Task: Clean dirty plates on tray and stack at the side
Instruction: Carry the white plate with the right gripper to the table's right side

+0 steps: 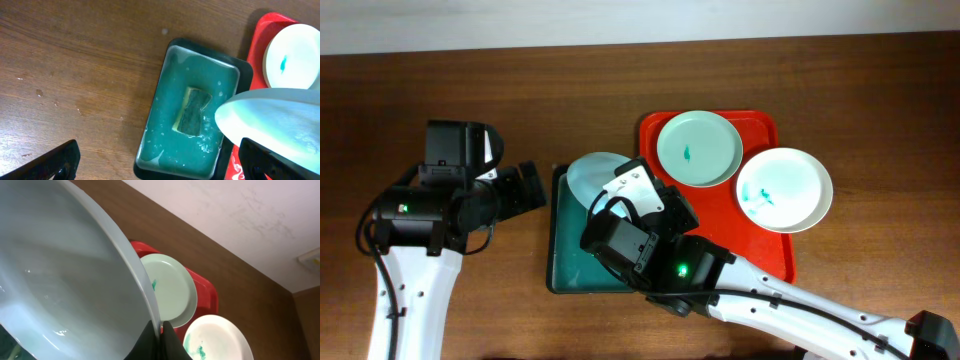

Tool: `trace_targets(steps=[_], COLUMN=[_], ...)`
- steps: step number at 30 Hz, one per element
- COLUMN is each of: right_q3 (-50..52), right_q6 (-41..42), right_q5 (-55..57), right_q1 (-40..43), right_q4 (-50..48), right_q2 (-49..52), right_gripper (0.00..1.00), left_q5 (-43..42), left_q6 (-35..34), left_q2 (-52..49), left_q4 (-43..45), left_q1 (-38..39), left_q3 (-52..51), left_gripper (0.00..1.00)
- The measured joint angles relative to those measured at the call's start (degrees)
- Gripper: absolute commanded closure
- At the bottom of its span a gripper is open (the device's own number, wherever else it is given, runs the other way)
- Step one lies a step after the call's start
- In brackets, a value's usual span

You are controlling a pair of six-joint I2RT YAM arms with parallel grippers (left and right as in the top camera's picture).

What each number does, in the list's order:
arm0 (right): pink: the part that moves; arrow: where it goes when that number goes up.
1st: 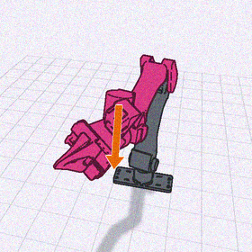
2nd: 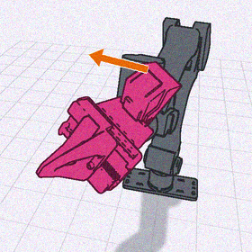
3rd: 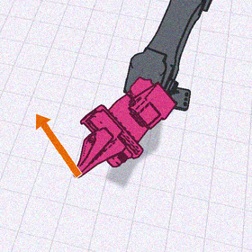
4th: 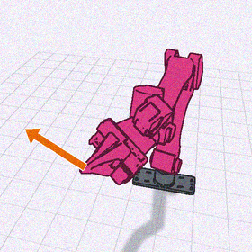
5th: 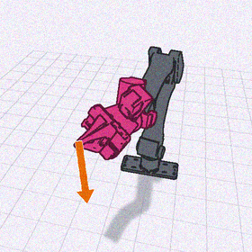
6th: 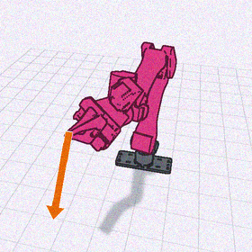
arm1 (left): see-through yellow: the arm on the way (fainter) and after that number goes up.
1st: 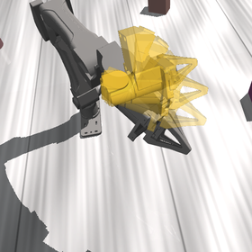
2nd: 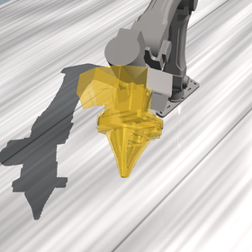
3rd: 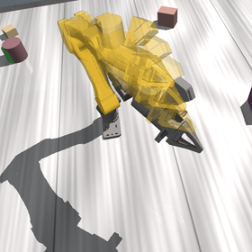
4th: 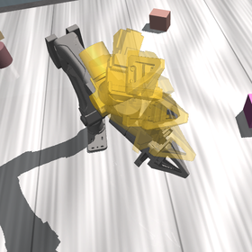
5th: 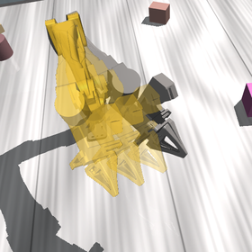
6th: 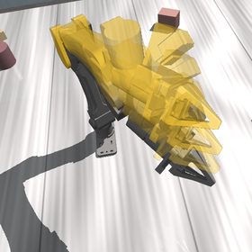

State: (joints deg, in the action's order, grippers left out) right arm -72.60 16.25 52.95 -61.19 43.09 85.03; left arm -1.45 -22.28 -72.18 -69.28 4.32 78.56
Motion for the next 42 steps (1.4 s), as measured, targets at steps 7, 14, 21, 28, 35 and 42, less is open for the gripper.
trace_targets(steps=[7,14,21,28,35,42], right_q3=[-0.07,-0.07,-0.07,-0.07,-0.15,-0.35], right_q6=[-4.94,-7.67,-7.76,-7.74,-5.73,-0.79], right_q5=[6.25,8.98,9.14,9.16,5.11,0.83], right_q1=[-0.39,-2.03,-2.03,-2.03,-1.62,-1.33], right_q4=[-3.58,-5.57,-5.68,-5.68,-3.74,-0.70], right_q2=[0.00,0.00,0.00,0.00,0.00,0.00], right_gripper=[0.96,0.96,0.96,0.96,0.96,0.96], left_q5=[-0.02,-0.02,0.00,-0.02,-0.02,0.00], left_q6=[0.00,-0.02,0.00,-0.02,0.00,-0.02], left_q2=[0.00,0.00,0.00,0.00,0.00,0.00], left_q4=[0.00,0.00,0.00,0.00,0.00,0.00], left_q1=[0.00,0.00,0.00,0.00,0.00,0.00], left_q3=[0.00,0.00,0.00,0.00,0.00,0.00], left_gripper=[0.01,0.01,0.01,0.01,0.01,0.01])
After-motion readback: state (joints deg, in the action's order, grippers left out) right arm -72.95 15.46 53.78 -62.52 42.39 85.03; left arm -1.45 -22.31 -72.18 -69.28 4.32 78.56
